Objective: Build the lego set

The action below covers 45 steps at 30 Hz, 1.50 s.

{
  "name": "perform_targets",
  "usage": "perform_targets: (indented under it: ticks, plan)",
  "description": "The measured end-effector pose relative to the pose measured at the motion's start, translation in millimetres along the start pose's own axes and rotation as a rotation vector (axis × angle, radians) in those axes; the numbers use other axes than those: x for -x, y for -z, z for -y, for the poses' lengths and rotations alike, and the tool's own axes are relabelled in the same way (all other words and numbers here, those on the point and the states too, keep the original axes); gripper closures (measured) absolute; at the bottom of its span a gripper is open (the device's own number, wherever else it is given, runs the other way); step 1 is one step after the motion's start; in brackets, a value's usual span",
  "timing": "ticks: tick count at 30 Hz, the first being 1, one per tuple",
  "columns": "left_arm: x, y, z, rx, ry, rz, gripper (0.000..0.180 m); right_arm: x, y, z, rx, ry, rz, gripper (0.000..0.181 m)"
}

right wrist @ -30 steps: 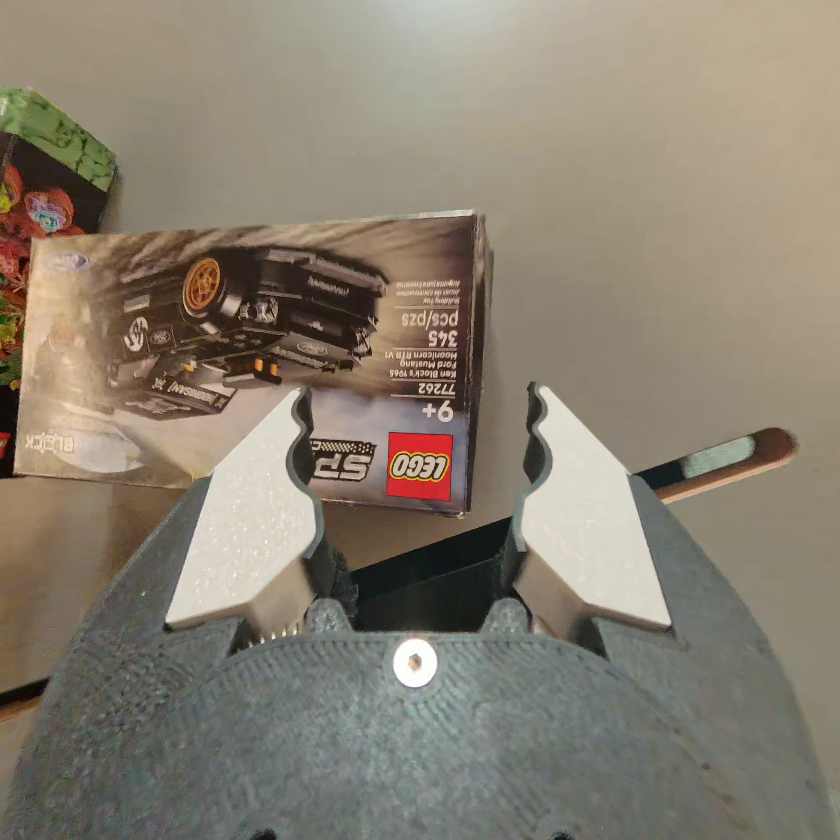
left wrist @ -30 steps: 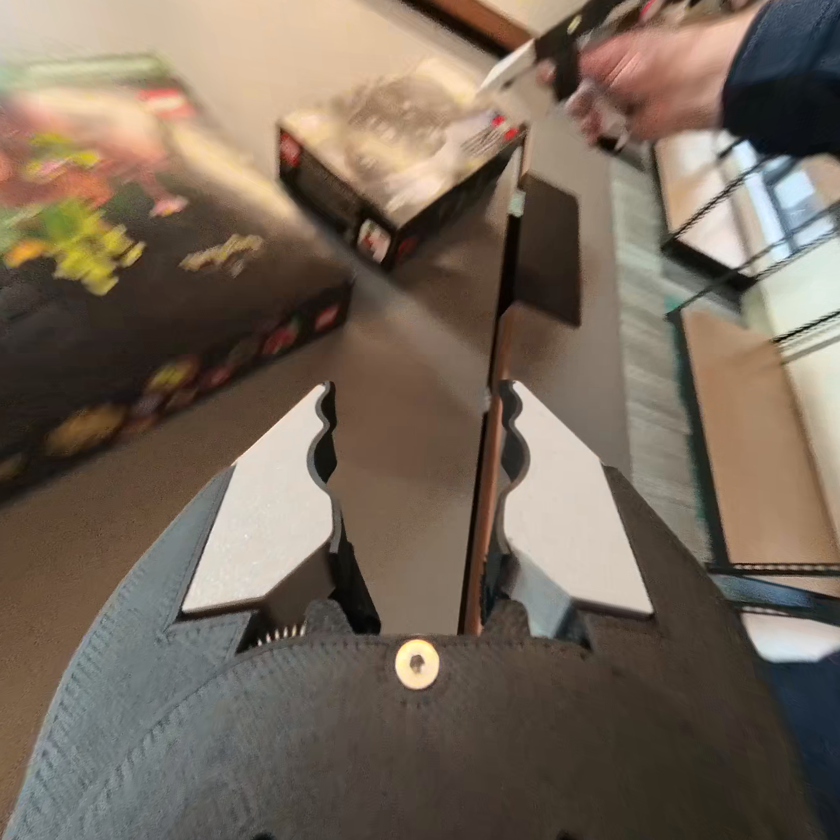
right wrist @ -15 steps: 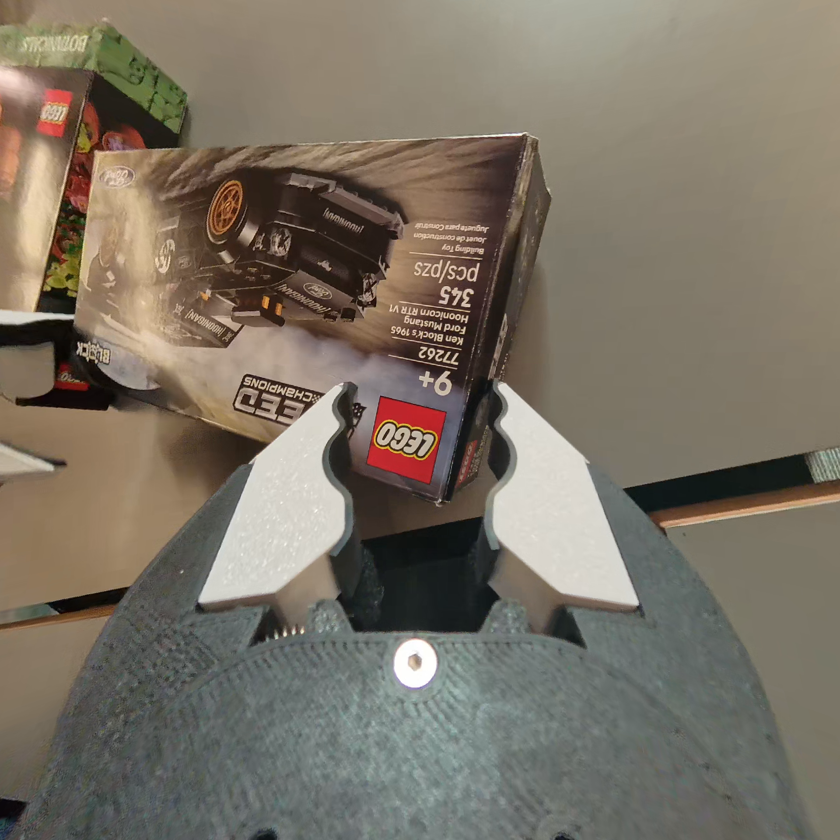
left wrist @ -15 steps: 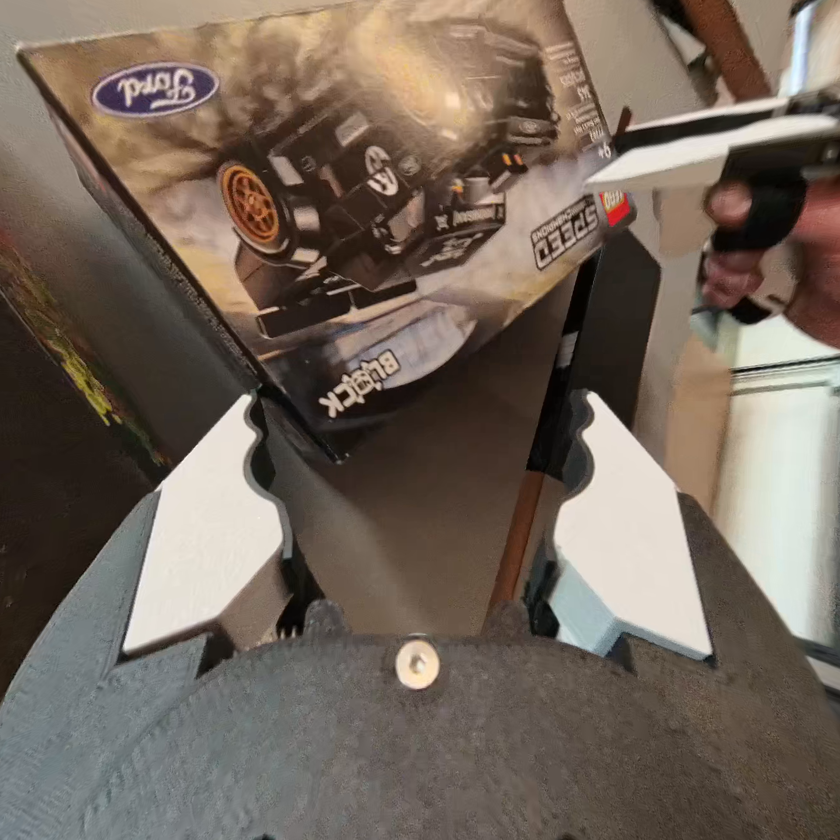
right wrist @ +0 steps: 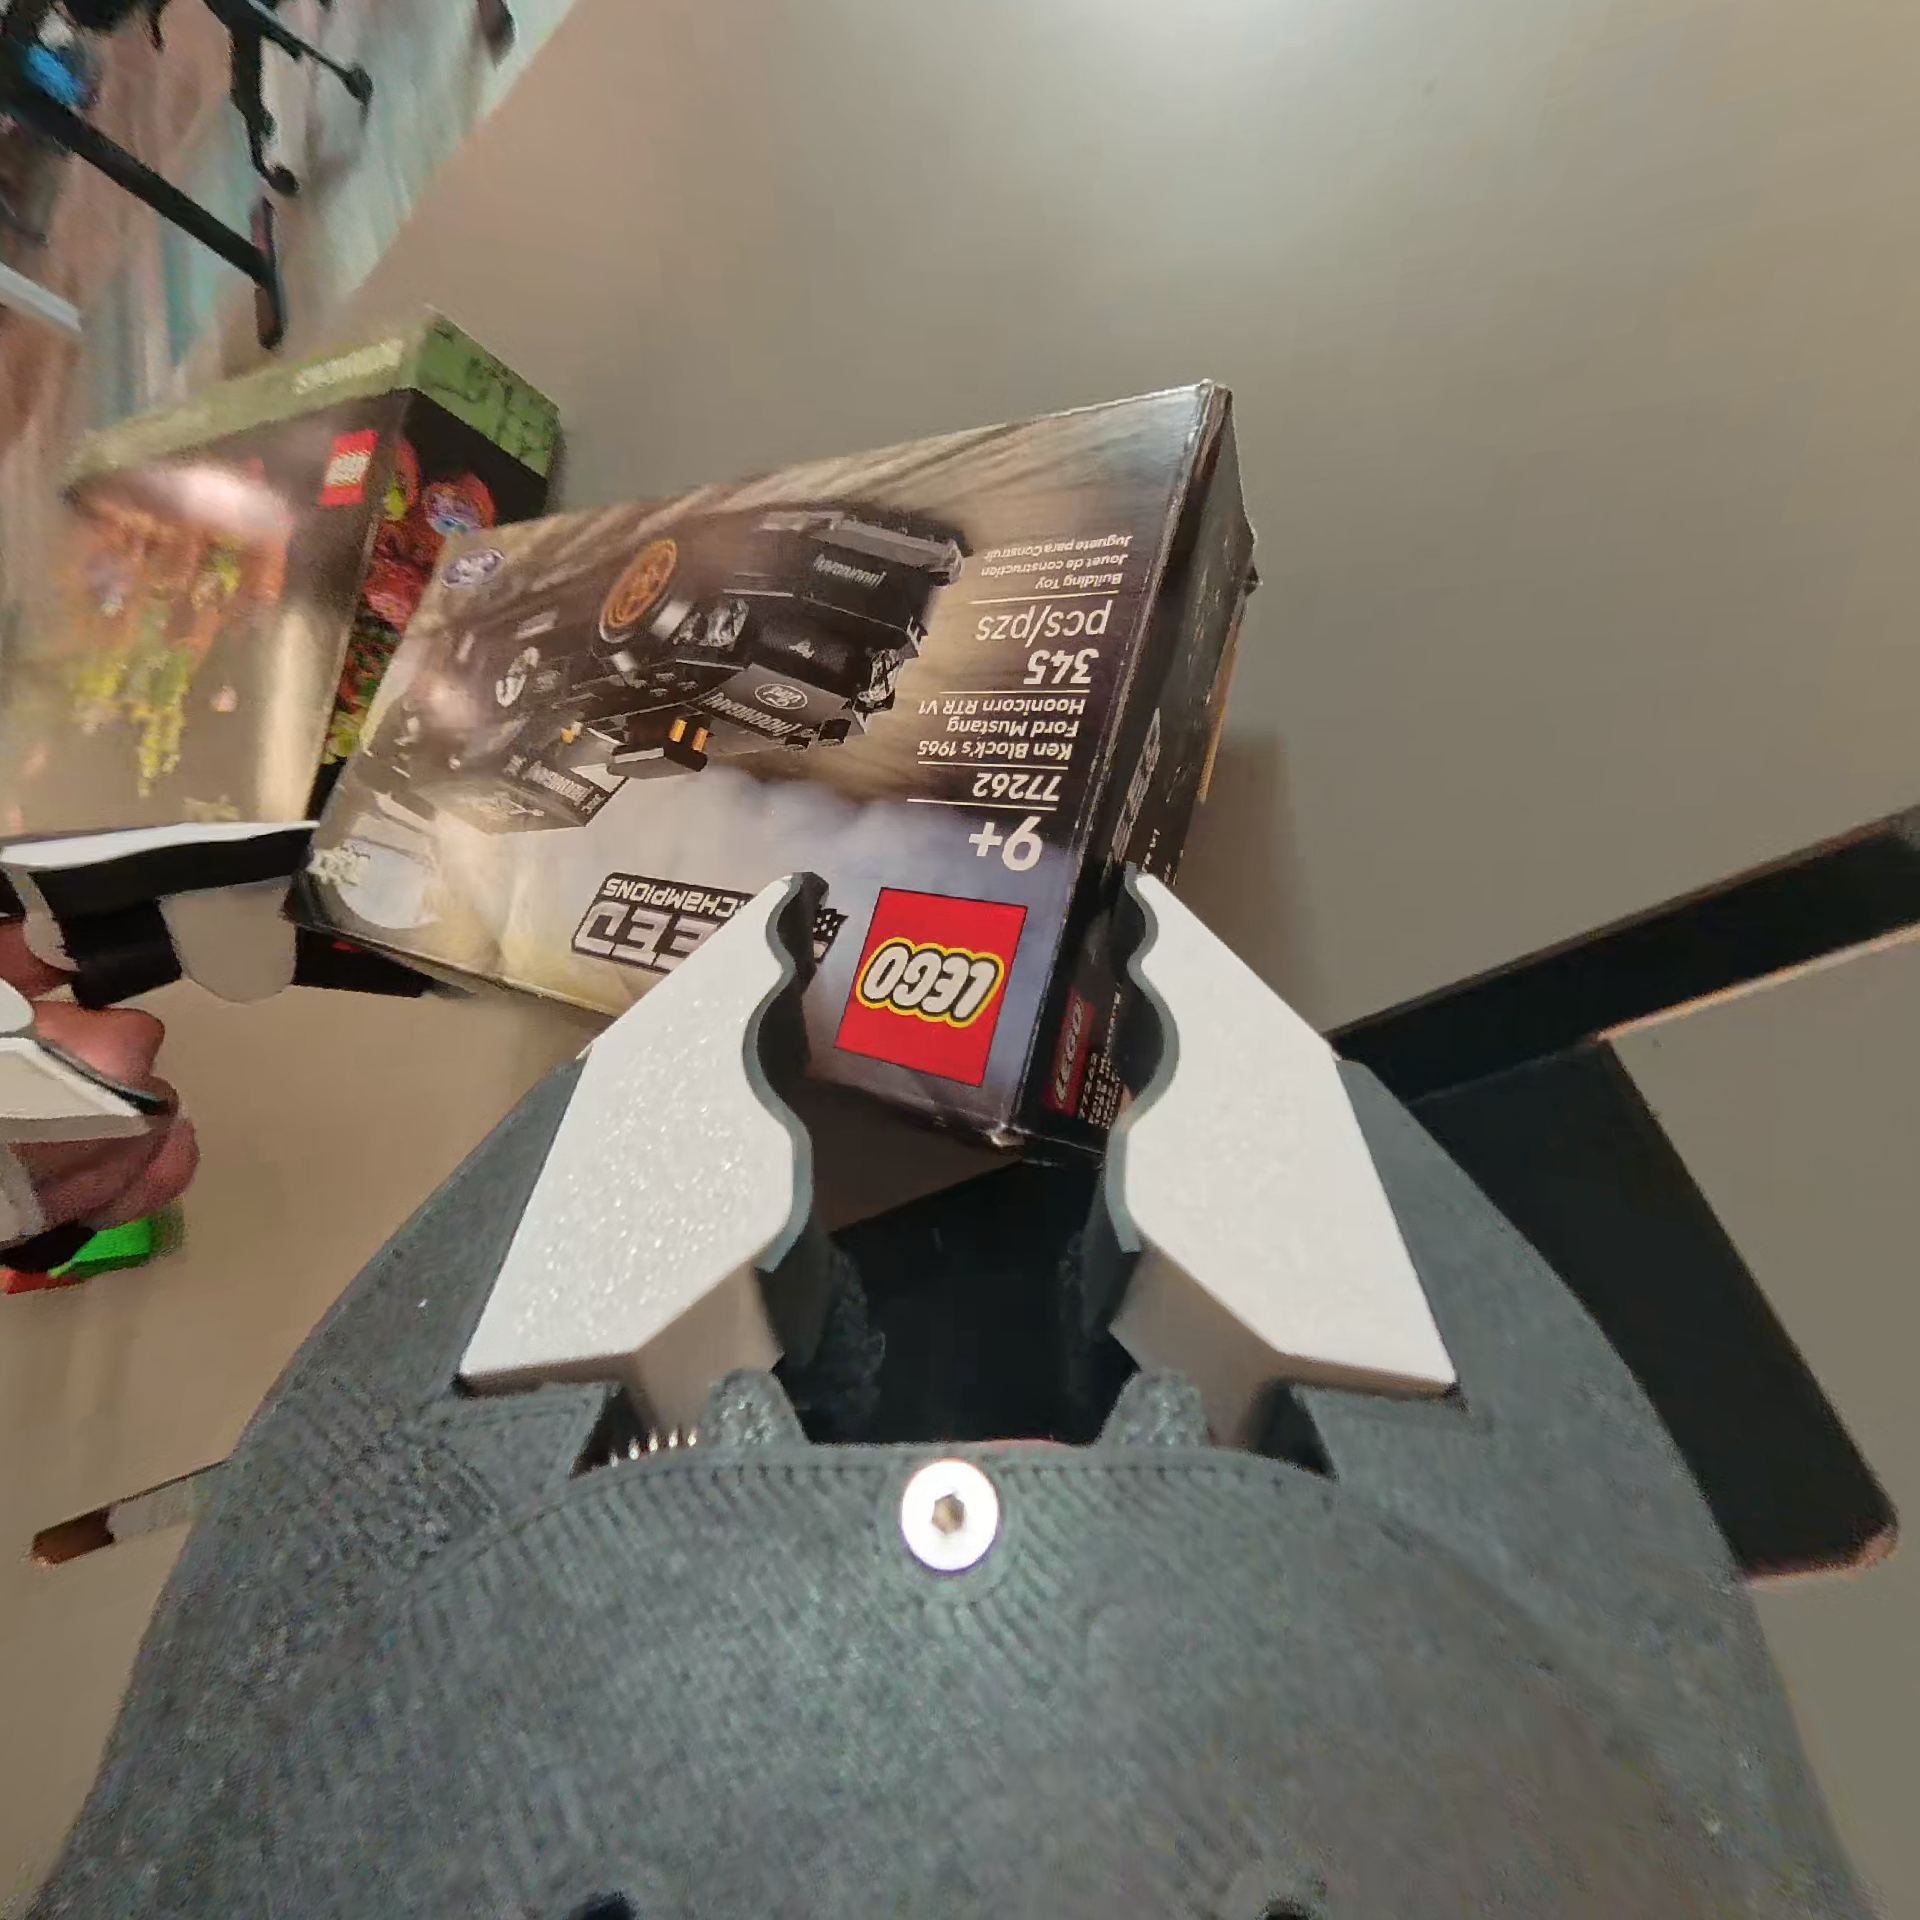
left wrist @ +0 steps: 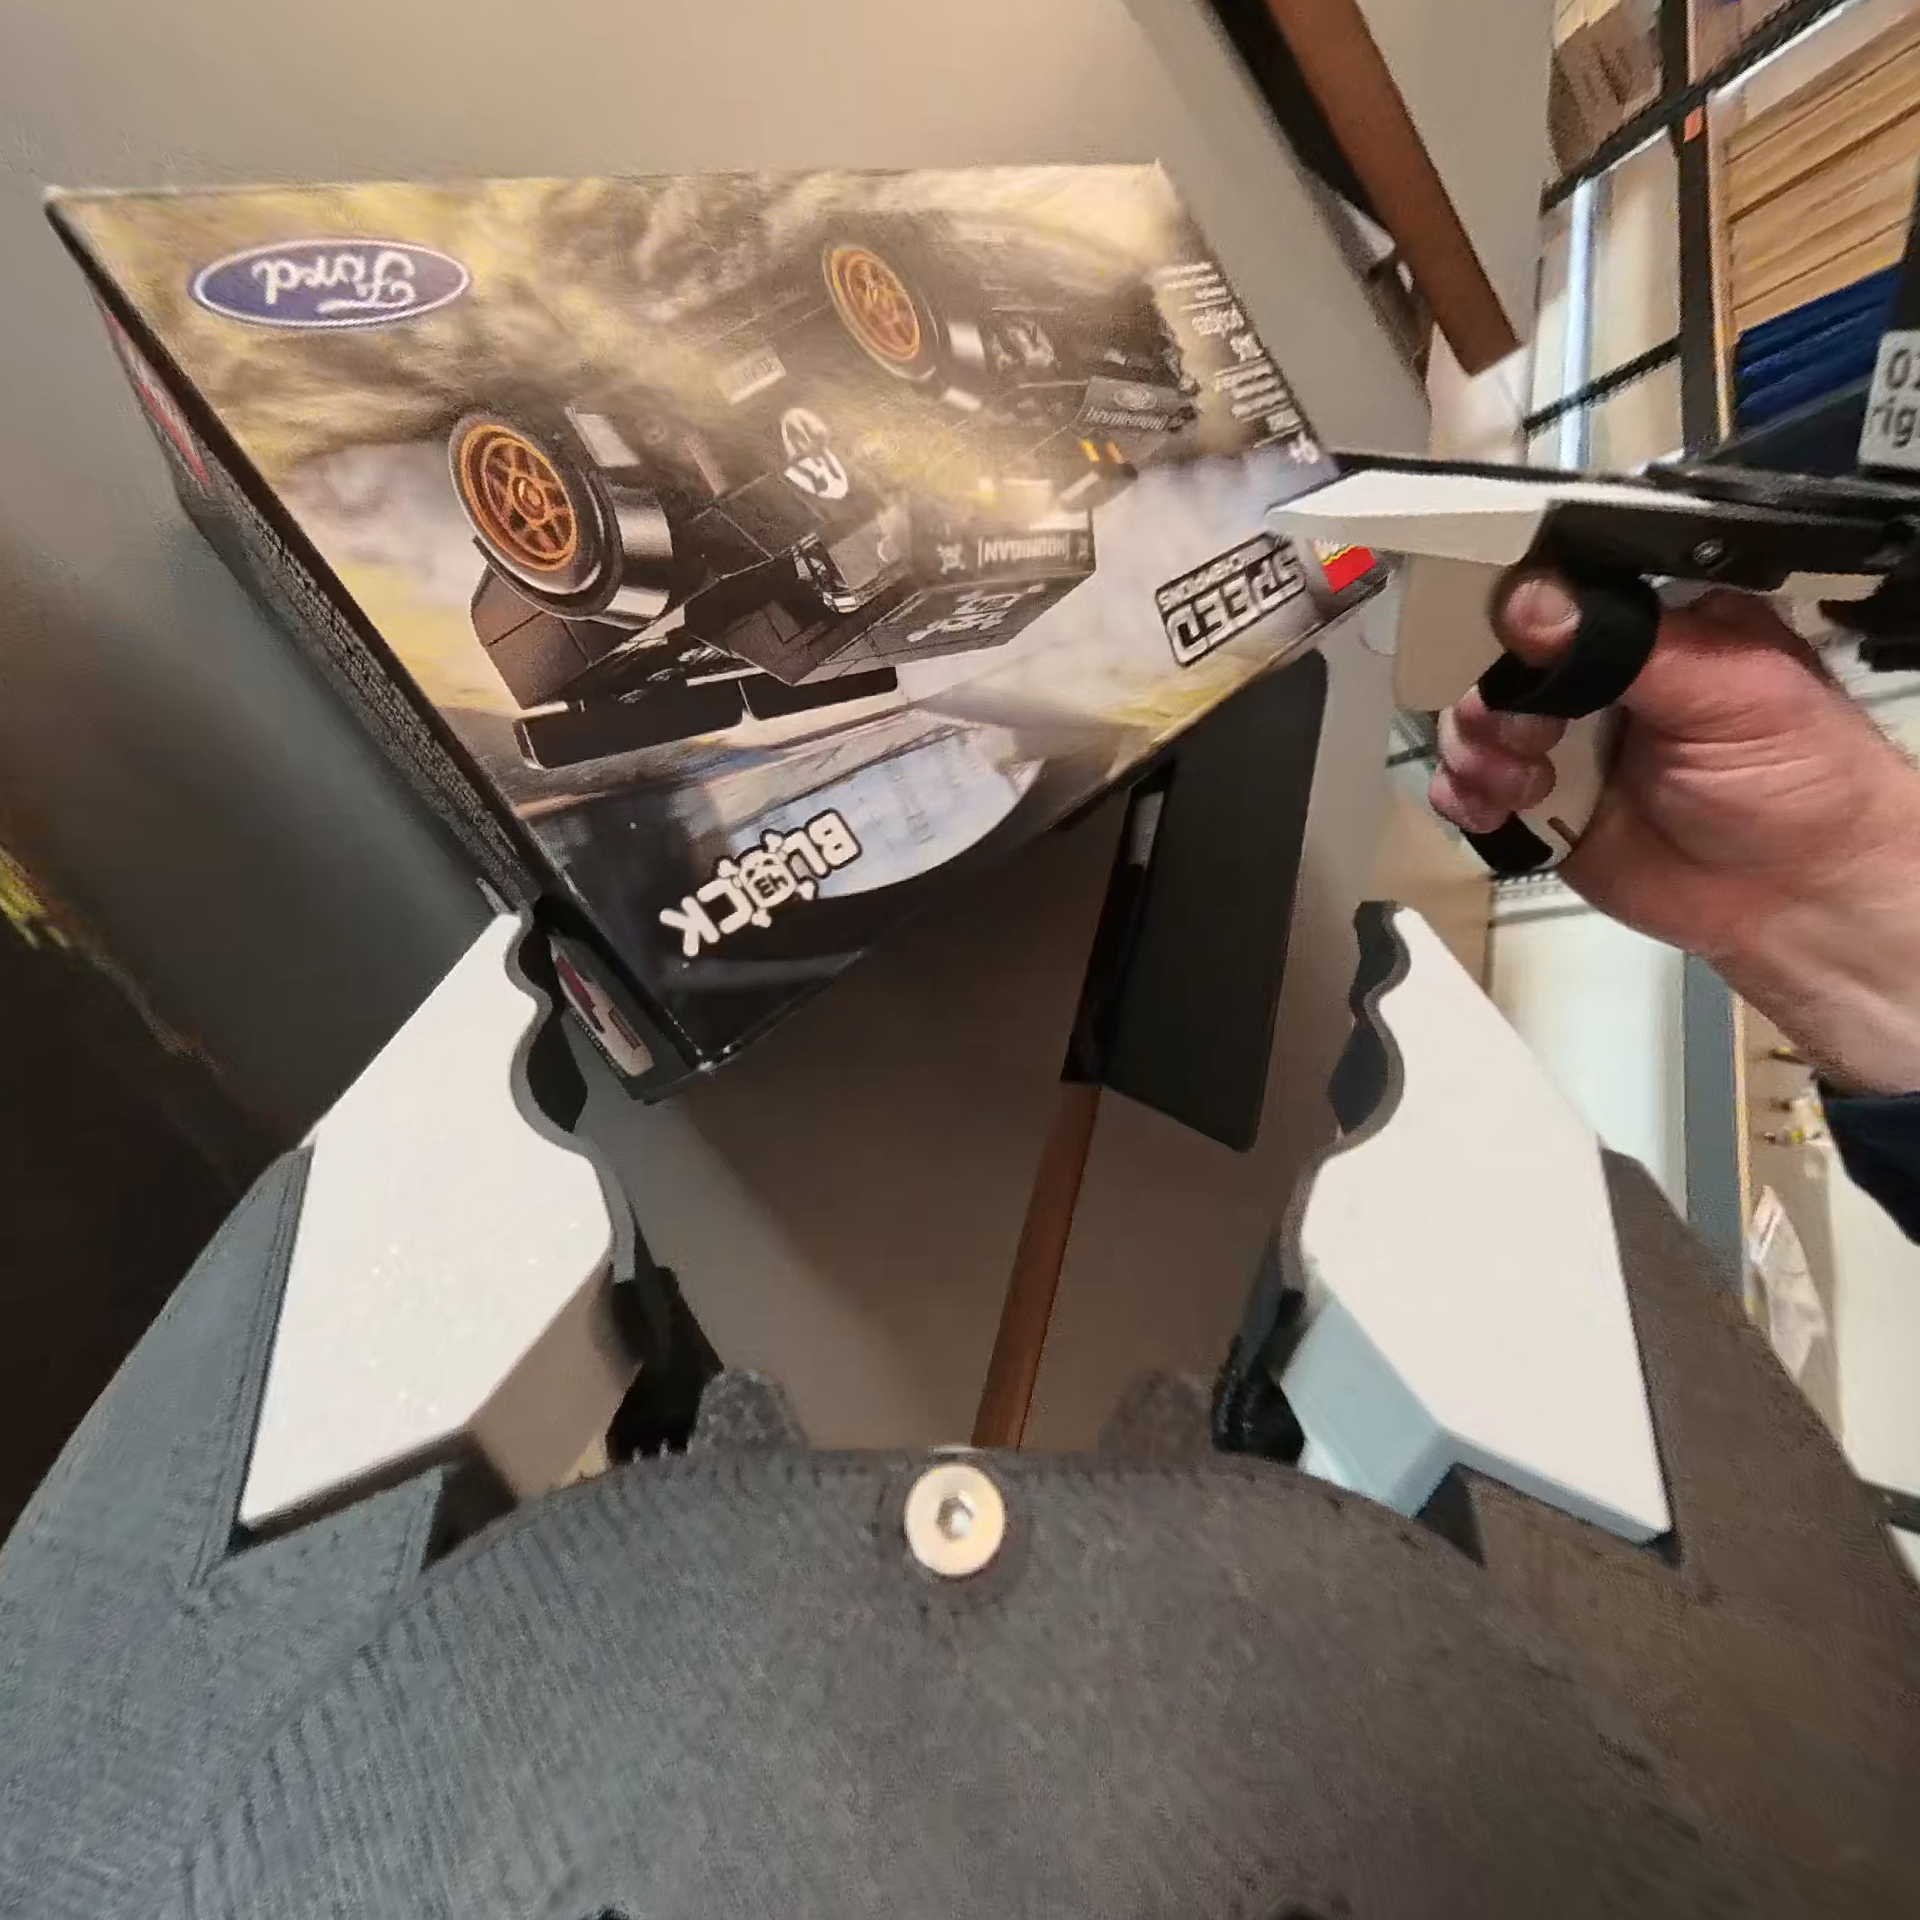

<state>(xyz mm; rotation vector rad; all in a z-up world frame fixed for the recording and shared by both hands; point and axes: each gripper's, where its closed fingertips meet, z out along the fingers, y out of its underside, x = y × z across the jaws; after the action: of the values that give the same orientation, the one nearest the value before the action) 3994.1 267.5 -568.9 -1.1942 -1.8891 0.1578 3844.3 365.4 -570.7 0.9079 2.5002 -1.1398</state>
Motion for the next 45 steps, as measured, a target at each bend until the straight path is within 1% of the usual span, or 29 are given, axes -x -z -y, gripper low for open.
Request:
perform_targets:
  ticks: [3,6,9,11,13,16,21,23,27,28,30,32,34,35,38,39,40,41,43,45]
  plan:
    - [-1.9,7.4,-9.6,0.013,0.001,0.006,0.037,13.1,9.9,-4.0,-0.042,-0.012,0.016,0.129]
    - [-5.1,15.1,-11.9,0.017,-0.006,0.021,0.035,22.2,15.9,-8.2,-0.038,-0.012,0.014,0.129]
    - [-9.3,25.3,1.5,-0.026,0.032,0.0,0.035,32.5,26.2,2.7,-0.097,-0.029,0.03,0.129]
    - [-12.8,31.6,8.7,-0.025,0.01,0.006,0.035,39.1,32.0,13.8,-0.132,-0.03,0.034,0.129]
    - [-14.5,40.2,18.8,-0.045,-0.007,0.015,0.038,48.7,36.9,25.5,-0.148,-0.012,0.041,0.129]
    - [-16.1,54.4,36.2,-0.079,-0.004,0.019,0.036,65.0,40.9,45.9,-0.166,0.016,0.054,0.129]
    - [0.9,98.5,67.9,-0.165,-0.044,0.078,0.039,111.9,32.7,78.8,-0.194,0.074,0.117,0.129]
    - [19.3,123.8,74.4,-0.19,-0.058,0.124,0.04,140.0,17.1,83.4,-0.179,0.107,0.152,0.129]
    - [80.5,184.1,70.2,-0.242,-0.023,0.245,0.045,203.9,-37.4,67.3,-0.119,0.14,0.251,0.129]
    - [98.5,197.1,63.5,-0.245,-0.005,0.28,0.043,221.2,-53.7,59.1,-0.103,0.146,0.269,0.129]
    - [137.0,216.5,42.9,-0.213,0.025,0.336,0.041,251.5,-85.0,42.6,-0.081,0.15,0.291,0.129]
    - [180.5,233.1,20.0,-0.191,0.056,0.378,0.047,275.4,-115.9,17.5,-0.014,0.161,0.293,0.129]
    - [218.8,245.5,-0.7,-0.148,0.083,0.417,0.046,294.5,-144.1,-10.8,0.037,0.218,0.279,0.13]
    - [231.3,255.8,0.0,-0.152,0.096,0.438,0.046,306.6,-149.2,-11.2,0.012,0.195,0.303,0.13]
    - [250.8,278.8,3.9,-0.143,0.122,0.445,0.044,328.6,-157.5,-17.8,0.074,0.214,0.304,0.129]
    - [252.3,285.4,2.7,-0.147,0.1,0.446,0.047,330.4,-158.0,-20.2,0.1,0.216,0.286,0.126]
    - [249.5,289.9,-0.7,-0.153,0.09,0.421,0.05,331.8,-157.7,-20.1,0.112,0.214,0.274,0.128]
    - [245.6,296.4,-4.8,-0.171,0.079,0.403,0.053,332.1,-155.3,-19.7,0.112,0.24,0.248,0.128]
    - [240.0,318.5,-16.4,-0.23,0.065,0.41,0.054,334.5,-141.5,-11.1,0.061,0.352,0.179,0.126]
    - [235.9,343.3,-42.1,-0.271,0.095,0.422,0.055,345.8,-124.1,-12.9,0.031,0.481,0.161,0.122]
